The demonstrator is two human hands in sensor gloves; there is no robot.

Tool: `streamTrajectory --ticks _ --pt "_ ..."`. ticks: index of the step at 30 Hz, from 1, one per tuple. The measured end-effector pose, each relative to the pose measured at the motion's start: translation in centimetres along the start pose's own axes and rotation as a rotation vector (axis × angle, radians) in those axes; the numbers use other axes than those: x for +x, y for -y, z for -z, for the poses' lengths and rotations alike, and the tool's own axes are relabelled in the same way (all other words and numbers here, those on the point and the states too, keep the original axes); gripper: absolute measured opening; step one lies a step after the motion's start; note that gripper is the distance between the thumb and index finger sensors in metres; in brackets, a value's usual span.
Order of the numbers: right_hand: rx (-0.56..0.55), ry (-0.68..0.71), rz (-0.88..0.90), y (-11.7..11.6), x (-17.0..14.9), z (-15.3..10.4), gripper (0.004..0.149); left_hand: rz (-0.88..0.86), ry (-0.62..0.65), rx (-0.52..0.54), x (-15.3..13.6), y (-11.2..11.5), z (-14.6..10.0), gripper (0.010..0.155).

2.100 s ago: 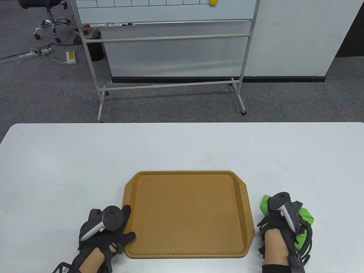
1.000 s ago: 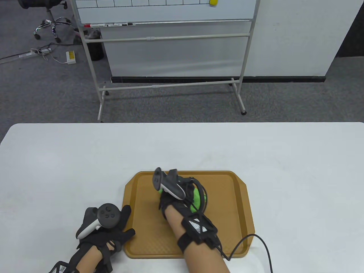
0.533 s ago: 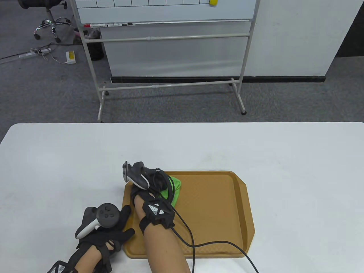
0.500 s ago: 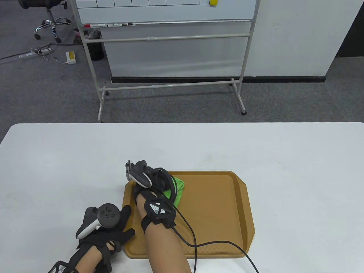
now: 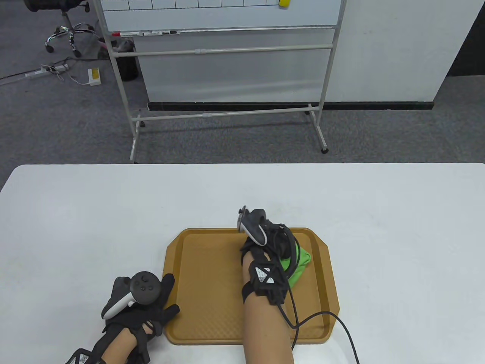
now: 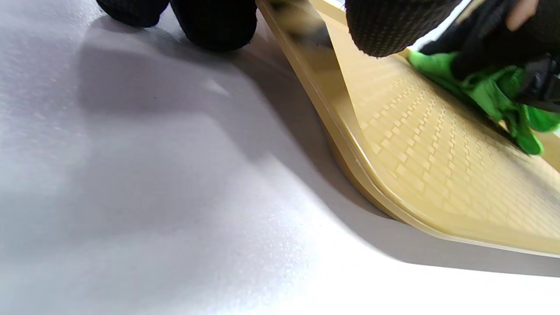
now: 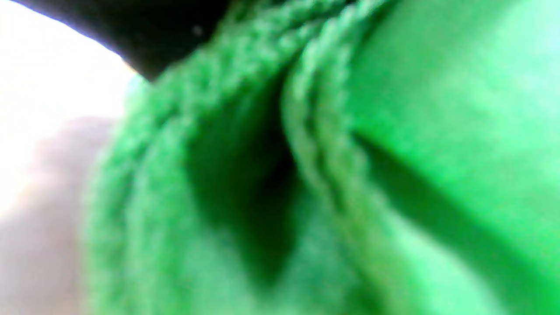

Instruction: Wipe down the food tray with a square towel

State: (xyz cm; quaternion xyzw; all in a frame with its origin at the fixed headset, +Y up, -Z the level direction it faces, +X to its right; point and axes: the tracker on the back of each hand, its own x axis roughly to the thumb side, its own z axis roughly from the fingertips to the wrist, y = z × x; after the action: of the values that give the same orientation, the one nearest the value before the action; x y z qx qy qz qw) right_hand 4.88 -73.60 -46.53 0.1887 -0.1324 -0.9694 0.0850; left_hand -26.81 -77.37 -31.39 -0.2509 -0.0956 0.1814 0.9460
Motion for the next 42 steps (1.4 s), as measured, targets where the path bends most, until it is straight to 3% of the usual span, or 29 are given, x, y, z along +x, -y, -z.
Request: streamTrajectory --ticks 5,7,11,13,17,21,26,31,37,40,42 --pt "0.003 -0.035 -0.027 -1.2 -4.3 0.6 0.058 -0.004 -0.007 -0.003 0.1 0.0 0.0 0.082" --pt "-0.012 0.009 -0.003 -1.3 -4.6 0.3 0.060 -0.001 -0.012 -0.004 0.1 0.0 0.0 0.082" --pt "0.108 -0.013 0.058 -1.5 -6.1 0.4 0.066 0.008 -0.018 -0.002 0.2 0.1 0.0 0.083" --pt "0.116 -0.003 0.100 -1.4 -6.4 0.3 0.066 0.004 -0.018 -0.001 0.2 0.1 0.0 0.082" --pt "0.108 0.077 0.027 -1.6 -6.1 -0.6 0.069 -0.003 -0.020 -0.004 0.2 0.1 0.1 0.082" --pt "0.106 0.280 0.003 -2.0 -6.8 -2.7 0.068 0.010 -0.024 -0.003 0.4 0.1 0.1 0.083" --pt "0.111 0.668 -0.028 -3.2 -8.2 -7.7 0.064 0.006 -0.020 -0.006 0.3 0.1 0.1 0.083" --pt "0.084 0.860 -0.044 -4.7 -9.7 -12.2 0.061 0.005 -0.021 0.003 0.3 0.1 0.1 0.083" --pt "0.140 0.879 -0.015 -5.6 -10.5 -14.7 0.061 0.000 -0.017 -0.009 0.2 0.0 0.1 0.082" --pt "0.210 0.855 0.060 -5.7 -8.2 -15.8 0.060 -0.005 -0.018 -0.009 0.2 0.0 0.1 0.082" --pt "0.196 0.857 0.028 -5.7 -5.7 -16.5 0.060 -0.009 -0.021 -0.010 0.1 0.0 0.0 0.081"
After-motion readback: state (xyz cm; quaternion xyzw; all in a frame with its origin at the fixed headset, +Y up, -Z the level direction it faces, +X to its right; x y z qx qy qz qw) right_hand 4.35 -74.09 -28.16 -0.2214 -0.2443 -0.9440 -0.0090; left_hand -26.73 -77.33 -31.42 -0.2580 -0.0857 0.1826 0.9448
